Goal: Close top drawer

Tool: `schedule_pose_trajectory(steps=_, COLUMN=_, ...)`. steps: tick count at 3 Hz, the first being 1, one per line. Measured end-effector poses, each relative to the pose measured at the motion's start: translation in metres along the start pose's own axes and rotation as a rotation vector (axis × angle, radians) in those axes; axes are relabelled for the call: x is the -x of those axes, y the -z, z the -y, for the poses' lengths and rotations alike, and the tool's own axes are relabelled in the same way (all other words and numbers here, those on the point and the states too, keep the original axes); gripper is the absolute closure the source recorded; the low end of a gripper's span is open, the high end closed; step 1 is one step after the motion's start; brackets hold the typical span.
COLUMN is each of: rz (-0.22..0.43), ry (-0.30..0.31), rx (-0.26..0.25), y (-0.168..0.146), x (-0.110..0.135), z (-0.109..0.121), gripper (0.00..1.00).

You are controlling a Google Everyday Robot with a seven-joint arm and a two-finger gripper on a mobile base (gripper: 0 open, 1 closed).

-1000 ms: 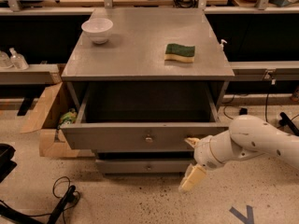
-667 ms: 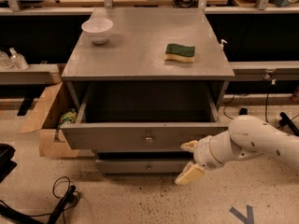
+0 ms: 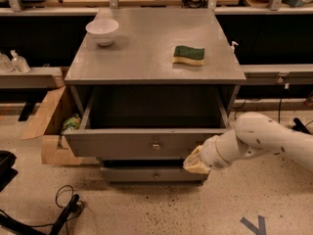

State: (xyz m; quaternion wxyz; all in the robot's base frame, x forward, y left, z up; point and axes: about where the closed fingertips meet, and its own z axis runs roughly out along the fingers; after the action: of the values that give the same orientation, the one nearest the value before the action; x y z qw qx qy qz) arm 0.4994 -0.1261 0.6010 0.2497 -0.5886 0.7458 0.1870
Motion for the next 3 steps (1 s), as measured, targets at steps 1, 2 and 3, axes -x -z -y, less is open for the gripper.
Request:
schedule_pose_trajectory(steps=1, rz=0.022, ry=0.013, rx=0.020, y=-0.008, x=-0.010, z=0.051, gripper=1.00)
schedule_pose_trajectory(steps=2, rz=0.022, ry=0.013, rx=0.020, y=-0.008, x=-0.011, z=0.051, gripper=1.00)
schedule_pose_trajectory(steps=3, rz=0.050, ry=0.021, rx=-0.011, y=-0.006, x=-0.014, z=0.082, gripper=1.00)
